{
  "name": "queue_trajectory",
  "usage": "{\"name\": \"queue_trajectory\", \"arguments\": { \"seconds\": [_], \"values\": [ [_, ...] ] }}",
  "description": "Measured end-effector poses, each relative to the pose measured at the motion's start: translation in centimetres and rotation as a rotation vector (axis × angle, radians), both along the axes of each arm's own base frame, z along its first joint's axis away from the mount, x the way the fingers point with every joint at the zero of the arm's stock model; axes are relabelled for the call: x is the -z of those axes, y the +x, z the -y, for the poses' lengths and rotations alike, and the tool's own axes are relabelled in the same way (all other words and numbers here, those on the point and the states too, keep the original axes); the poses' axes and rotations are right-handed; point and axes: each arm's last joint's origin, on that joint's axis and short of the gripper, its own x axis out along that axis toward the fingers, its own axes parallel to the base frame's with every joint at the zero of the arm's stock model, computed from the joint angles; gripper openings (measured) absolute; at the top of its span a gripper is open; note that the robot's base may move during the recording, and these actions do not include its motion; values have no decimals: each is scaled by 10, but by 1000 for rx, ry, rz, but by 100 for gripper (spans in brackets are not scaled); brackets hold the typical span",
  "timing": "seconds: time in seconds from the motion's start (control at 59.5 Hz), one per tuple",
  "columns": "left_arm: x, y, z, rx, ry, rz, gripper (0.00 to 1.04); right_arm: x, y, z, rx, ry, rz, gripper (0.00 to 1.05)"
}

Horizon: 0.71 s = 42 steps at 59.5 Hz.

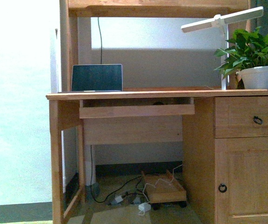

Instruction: Place mouse

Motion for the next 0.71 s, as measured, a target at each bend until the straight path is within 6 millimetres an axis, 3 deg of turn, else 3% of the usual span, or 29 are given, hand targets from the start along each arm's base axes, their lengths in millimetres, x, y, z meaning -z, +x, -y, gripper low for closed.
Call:
{"name": "queue_trajectory", "arguments": {
  "seconds": [0.706],
  "values": [
    [0,0,0,0,0,0,97,0,0,0,0,0,0,97]
  ]
}}
